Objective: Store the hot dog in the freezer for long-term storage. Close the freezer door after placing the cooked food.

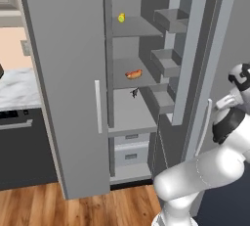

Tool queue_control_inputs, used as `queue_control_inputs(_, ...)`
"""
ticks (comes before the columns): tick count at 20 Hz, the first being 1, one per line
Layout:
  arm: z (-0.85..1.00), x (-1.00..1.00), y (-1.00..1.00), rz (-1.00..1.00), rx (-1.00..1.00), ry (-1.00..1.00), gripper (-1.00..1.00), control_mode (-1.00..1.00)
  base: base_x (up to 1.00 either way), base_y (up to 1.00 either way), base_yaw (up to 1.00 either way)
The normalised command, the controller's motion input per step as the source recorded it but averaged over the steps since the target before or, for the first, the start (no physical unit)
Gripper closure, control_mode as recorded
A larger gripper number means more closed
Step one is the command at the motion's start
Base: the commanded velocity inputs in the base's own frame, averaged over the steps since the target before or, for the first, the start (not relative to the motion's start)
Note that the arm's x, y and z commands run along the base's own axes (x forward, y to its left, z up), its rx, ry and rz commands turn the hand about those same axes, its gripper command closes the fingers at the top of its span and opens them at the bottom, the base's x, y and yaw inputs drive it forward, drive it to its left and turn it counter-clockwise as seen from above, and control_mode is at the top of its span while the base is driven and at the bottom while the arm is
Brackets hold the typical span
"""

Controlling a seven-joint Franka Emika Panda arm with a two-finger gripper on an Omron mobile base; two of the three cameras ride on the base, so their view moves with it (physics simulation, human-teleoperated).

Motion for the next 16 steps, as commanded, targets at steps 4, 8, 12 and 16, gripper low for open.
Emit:
queue_control_inputs(4,-0.14,0.13,0.06,0.03,0.0,-0.06,-1.0,-1.0,0.0,0.0,0.0)
queue_control_inputs(8,-0.18,0.23,0.04,0.01,0.0,-0.05,-1.0,-1.0,0.0,0.0,0.0)
queue_control_inputs(12,-0.15,0.28,0.16,0.0,0.0,0.0,-1.0,-1.0,0.0,0.0,0.0)
queue_control_inputs(16,-0.12,0.23,0.24,0.0,0.0,0.0,-1.0,-1.0,0.0,0.0,0.0)
